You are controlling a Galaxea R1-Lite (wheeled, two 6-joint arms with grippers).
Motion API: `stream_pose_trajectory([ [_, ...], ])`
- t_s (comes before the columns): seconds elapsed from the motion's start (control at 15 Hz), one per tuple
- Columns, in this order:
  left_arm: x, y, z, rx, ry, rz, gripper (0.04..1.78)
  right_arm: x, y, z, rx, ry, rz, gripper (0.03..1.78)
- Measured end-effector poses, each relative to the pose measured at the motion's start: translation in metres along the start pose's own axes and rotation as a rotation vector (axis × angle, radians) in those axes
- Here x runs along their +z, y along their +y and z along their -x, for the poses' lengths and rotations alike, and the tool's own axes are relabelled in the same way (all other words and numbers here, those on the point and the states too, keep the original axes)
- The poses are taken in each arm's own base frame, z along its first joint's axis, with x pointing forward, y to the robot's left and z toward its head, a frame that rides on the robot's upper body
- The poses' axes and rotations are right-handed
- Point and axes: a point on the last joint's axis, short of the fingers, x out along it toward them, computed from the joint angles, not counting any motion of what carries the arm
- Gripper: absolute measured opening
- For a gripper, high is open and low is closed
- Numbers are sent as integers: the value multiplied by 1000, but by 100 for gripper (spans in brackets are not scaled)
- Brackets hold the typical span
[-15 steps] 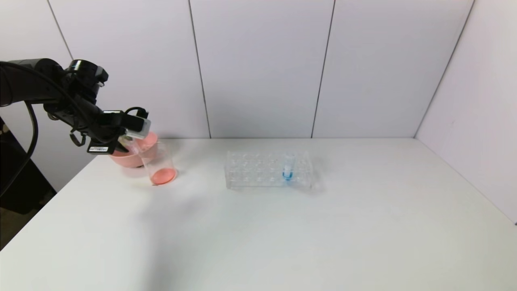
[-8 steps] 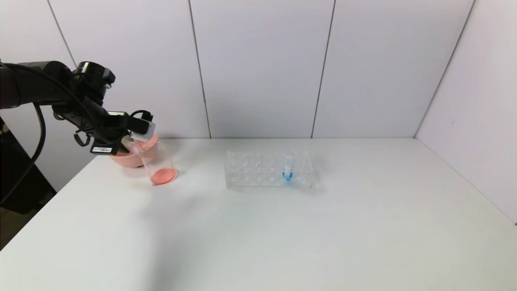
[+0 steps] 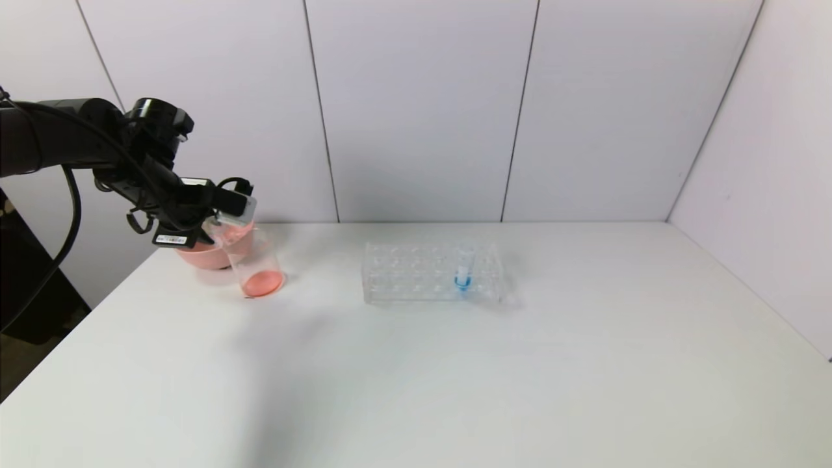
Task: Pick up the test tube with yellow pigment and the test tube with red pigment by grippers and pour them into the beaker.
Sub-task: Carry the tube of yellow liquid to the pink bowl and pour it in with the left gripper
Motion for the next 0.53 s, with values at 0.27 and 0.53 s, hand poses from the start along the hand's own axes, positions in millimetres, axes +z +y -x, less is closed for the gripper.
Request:
stream_pose_trajectory([
  [0.27,2,0,0,2,-2,-3,49,0,0,0,0,0,0,170],
  [0.53,6,0,0,-6,20,-7,49,0,0,0,0,0,0,170],
])
